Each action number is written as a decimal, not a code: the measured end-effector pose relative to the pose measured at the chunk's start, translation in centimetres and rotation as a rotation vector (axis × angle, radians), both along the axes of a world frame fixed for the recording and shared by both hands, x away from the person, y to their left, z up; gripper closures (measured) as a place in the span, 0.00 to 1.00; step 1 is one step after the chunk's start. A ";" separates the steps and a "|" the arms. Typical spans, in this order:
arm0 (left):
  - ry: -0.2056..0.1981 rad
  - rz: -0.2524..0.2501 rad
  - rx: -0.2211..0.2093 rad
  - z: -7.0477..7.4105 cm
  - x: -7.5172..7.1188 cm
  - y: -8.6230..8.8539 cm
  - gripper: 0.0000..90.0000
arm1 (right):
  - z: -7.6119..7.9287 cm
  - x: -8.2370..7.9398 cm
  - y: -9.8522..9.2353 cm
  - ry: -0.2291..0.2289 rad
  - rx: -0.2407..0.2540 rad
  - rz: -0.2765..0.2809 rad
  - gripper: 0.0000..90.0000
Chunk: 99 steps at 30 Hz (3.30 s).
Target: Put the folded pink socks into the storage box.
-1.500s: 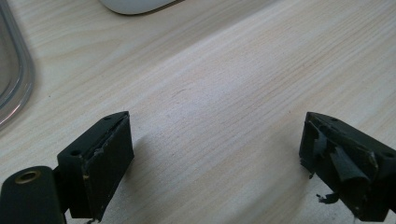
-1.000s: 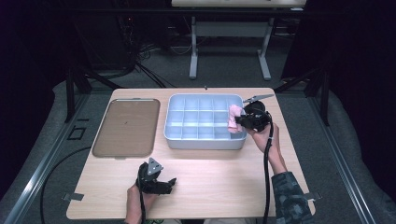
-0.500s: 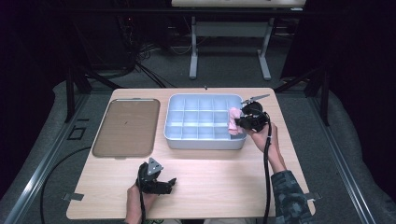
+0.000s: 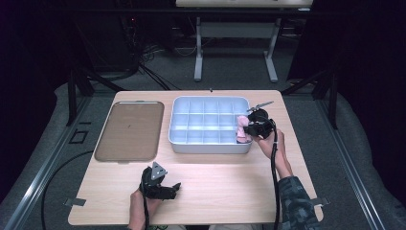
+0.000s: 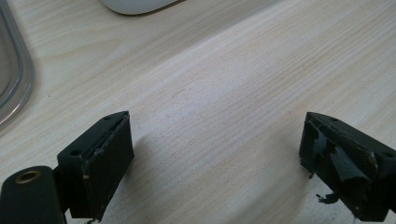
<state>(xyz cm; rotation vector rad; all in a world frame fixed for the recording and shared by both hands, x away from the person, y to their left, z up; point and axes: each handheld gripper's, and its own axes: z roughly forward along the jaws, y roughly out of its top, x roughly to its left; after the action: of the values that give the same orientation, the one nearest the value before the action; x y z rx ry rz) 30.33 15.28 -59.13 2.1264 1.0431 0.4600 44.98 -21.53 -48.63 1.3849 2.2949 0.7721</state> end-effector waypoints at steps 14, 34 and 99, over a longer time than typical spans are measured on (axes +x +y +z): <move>0.000 -0.001 0.001 0.0 0.0 0.0 0.11 | -1.4 -0.4 0.8 0.002 -0.098 0.032 0.91; -0.002 -0.001 0.000 0.0 0.0 0.0 0.11 | -1.7 -1.4 0.7 0.014 -0.083 0.081 0.86; 0.000 -0.002 0.000 0.0 0.0 -0.1 0.11 | 3.0 -5.8 -1.0 -0.066 0.120 0.149 0.32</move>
<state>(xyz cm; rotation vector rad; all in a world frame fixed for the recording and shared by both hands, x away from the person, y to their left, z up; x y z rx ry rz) 30.37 15.21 -59.13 2.1268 1.0403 0.4591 39.15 -22.55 -45.65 1.2281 2.3544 1.0008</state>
